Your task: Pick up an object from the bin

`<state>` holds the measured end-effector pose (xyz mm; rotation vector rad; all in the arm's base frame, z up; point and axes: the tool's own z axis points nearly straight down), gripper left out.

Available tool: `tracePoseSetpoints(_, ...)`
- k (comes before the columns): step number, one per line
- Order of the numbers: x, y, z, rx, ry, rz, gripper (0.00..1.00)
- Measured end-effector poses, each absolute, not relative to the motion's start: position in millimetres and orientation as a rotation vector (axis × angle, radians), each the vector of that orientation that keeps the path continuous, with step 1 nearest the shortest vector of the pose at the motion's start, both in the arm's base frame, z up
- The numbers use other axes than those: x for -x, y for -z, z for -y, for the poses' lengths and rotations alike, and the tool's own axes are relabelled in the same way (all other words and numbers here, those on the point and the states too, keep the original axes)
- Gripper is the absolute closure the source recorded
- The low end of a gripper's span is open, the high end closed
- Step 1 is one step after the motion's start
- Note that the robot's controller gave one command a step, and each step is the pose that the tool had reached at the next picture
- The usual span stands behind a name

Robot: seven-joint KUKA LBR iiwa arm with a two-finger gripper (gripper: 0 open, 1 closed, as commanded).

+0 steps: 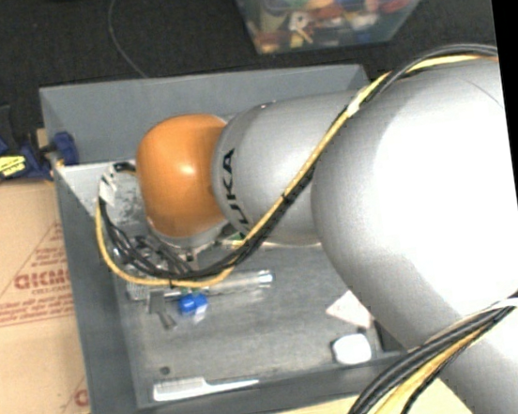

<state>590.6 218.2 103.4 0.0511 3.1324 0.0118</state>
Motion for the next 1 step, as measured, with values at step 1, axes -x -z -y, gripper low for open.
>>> tracePoseSetpoints(1,-598.8,-72.2,-168.7,-0.469,-0.011,-3.094,0.00)
